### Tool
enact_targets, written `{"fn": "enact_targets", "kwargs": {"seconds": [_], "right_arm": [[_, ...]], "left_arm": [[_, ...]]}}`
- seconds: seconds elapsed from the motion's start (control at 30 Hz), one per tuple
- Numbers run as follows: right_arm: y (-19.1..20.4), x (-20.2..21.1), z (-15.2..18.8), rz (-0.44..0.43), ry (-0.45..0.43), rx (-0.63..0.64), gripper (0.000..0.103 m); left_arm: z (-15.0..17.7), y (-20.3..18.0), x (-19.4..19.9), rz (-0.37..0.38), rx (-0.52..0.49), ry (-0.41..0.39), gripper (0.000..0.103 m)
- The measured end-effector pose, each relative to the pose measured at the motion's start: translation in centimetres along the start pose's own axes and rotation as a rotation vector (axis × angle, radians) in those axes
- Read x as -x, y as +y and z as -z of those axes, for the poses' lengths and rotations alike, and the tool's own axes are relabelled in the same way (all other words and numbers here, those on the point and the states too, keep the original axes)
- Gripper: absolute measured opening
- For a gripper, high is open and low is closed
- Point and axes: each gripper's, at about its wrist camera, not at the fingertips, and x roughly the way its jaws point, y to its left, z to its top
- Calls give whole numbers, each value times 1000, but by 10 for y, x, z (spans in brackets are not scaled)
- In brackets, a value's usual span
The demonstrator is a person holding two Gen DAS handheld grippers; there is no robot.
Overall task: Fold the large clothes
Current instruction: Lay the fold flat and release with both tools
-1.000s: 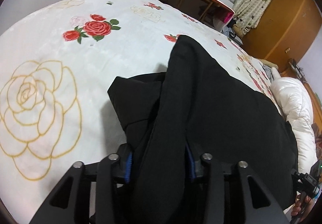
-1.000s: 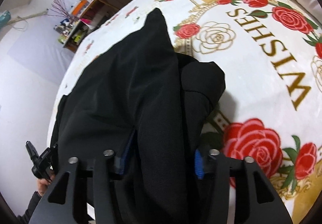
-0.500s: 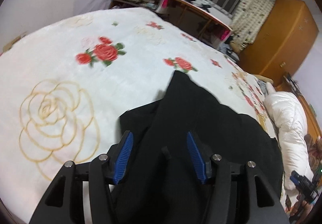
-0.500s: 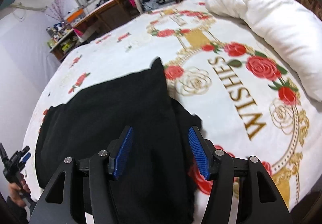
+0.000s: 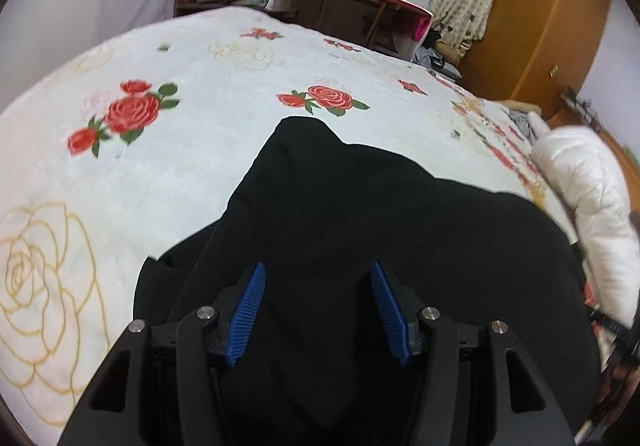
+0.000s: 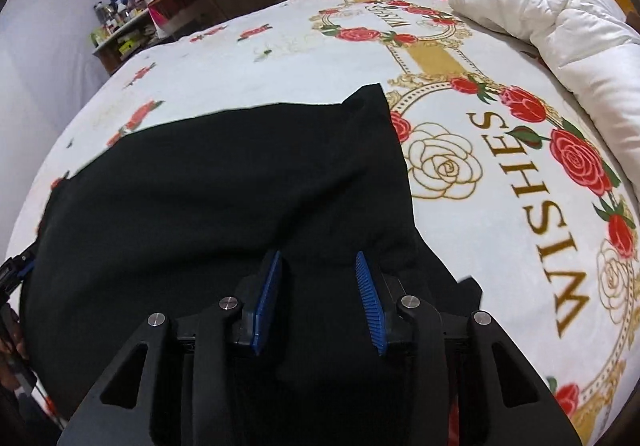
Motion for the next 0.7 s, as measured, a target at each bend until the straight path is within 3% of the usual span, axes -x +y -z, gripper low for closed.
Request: {"fn": "enact_targets", "kwargs": {"seconds": [0.17, 0.27, 0.4, 0.57, 0.7], "right_arm": [[-2, -10, -7, 10, -7, -4, 39], [-1, 2, -16, 21, -28, -10, 39], [-1, 16, -36, 7, -95, -33, 39], [-7, -29, -54, 66, 0, -5, 39], [-14, -42, -60, 83, 18, -15, 39]], "left_arm": [[-3, -6, -3, -25, -13, 0, 57], [-18, -14, 3, 0, -4, -14, 57], [-42, -28, -8, -14, -85, -44, 58], [-59, 3, -54, -57, 16, 26, 58], [-56, 7, -62, -71, 36, 27, 58]]}}
